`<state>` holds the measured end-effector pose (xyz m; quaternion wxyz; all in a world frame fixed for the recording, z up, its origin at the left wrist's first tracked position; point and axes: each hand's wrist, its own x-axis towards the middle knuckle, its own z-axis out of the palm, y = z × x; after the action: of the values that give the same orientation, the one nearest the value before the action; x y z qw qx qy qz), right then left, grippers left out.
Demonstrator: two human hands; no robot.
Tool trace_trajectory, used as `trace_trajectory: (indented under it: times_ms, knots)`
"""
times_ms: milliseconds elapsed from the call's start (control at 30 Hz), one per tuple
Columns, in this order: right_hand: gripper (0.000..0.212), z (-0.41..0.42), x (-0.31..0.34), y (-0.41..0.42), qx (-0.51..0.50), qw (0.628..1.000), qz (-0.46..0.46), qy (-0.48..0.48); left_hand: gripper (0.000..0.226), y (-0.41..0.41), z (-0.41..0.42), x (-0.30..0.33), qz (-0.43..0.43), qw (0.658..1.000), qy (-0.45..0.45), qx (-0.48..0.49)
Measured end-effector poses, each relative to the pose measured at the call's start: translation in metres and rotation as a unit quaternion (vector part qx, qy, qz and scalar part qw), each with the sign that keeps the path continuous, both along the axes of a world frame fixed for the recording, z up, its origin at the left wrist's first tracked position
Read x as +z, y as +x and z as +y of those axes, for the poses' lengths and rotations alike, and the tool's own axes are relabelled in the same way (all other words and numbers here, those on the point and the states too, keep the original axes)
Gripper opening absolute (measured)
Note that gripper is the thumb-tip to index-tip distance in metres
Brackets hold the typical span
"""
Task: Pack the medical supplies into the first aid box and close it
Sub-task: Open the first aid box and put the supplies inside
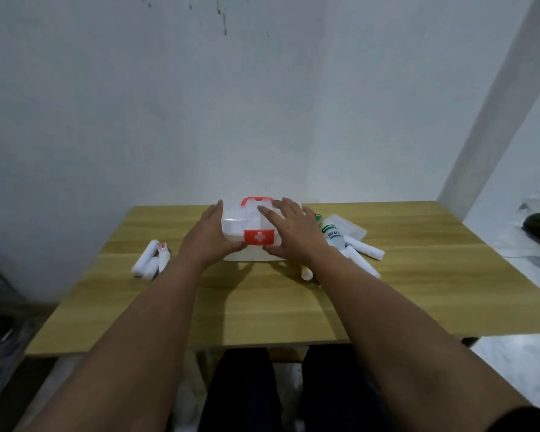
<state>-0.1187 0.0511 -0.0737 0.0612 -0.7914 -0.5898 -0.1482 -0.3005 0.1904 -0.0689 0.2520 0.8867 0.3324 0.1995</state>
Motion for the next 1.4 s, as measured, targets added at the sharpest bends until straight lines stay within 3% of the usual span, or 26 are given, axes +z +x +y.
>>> trace_trajectory:
  times_ms: [233,433,533,733,900,967,1100,1233,1400]
  knots:
    - [0.092,-0.002,-0.005,0.008,0.022,1.0,-0.012,0.006,0.121,0.004,-0.016,-0.004,-0.041,0.999,0.001,0.026]
    - [0.065,-0.006,-0.001,0.012,0.064,0.996,0.017,0.061,0.11,0.004,-0.022,-0.008,-0.074,0.997,0.003,0.032]
    - [0.06,-0.007,0.0,0.012,0.08,0.994,0.03,0.075,0.12,0.002,-0.025,-0.006,-0.087,0.995,-0.022,0.034]
    - [0.059,-0.006,0.01,0.014,0.073,0.991,0.087,0.072,0.133,0.002,-0.028,-0.006,-0.077,0.992,-0.065,0.073]
    - [0.052,0.0,0.033,0.019,0.085,0.974,0.189,0.092,0.137,0.002,-0.024,-0.013,-0.098,0.988,-0.088,0.085]
    - [0.041,0.006,0.052,0.021,0.097,0.954,0.26,0.116,0.131,0.001,-0.021,-0.015,-0.107,0.985,-0.089,0.1]
    - [0.034,0.028,0.093,0.034,0.058,0.928,0.358,0.091,0.093,0.001,-0.016,-0.019,-0.114,0.986,-0.066,0.102]
    - [0.043,0.055,0.121,0.051,0.01,0.912,0.398,0.101,0.089,0.003,-0.012,-0.022,-0.107,0.988,-0.069,0.089]
    - [0.081,0.08,0.126,0.068,-0.134,0.889,0.399,0.18,0.089,0.005,-0.01,-0.023,-0.086,0.99,-0.058,0.093]
